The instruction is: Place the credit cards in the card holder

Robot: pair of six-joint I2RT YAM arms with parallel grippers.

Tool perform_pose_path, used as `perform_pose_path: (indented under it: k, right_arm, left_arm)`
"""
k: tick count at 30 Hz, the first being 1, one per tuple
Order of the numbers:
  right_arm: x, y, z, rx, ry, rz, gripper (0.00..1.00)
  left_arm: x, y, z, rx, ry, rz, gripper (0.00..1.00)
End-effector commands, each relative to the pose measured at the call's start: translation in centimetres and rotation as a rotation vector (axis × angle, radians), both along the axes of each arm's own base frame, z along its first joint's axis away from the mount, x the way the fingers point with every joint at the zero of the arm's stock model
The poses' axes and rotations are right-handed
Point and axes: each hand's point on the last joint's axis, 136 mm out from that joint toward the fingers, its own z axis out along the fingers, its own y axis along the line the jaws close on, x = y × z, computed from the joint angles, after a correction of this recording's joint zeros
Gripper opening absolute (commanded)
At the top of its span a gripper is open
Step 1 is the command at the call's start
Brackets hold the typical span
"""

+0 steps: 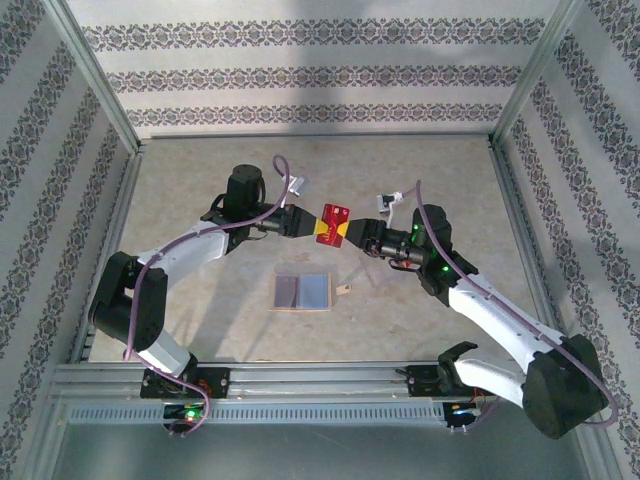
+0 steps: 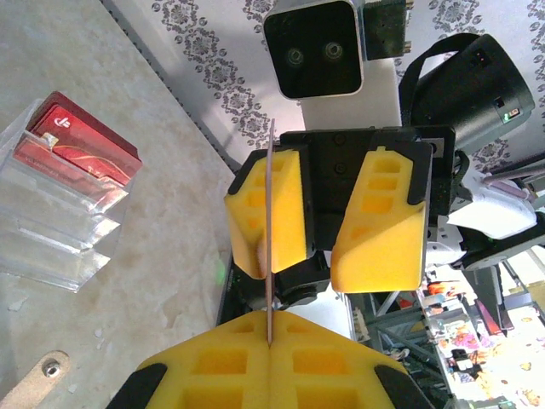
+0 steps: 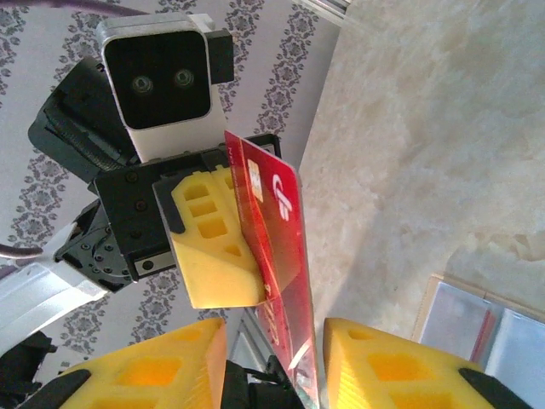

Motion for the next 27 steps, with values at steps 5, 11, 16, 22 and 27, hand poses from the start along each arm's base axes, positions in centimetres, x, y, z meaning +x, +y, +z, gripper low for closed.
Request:
perform_pose_path:
  k: [5,11,16,22,27]
  right_arm:
    - [0.0,0.1,0.5,-0.008,-0.041,-0.003,0.40]
    - [0.0,0.1,0.7,-0.003,-0.049,-0.001,0.01]
    - [-0.3,-0.1,-0.2,-0.017,-0.025,-0.002,0.00]
    - [-1.7,-0.1,-3.1,-0.065,0.053,0.026,0.00]
    - [-3.0,0.9,-6.4,-0.130,0.128,0.084,0.00]
  left_arm:
    - [-0.9,-0.3,2.4,-0.057,-0.076,-0.026,0.00]
    - [-0.9,-0.3,1.6,-0.033,-0.065,-0.020,0.00]
    - [-1.3,0.4,1.5,0.024,-0.097,-0.014,0.40]
    - [-1.3,4.4,-1.6,0.317,-0.228,0.083,0.43]
    - [-1.2,9.0,-5.9,0.657,-0.345,0.126,0.30]
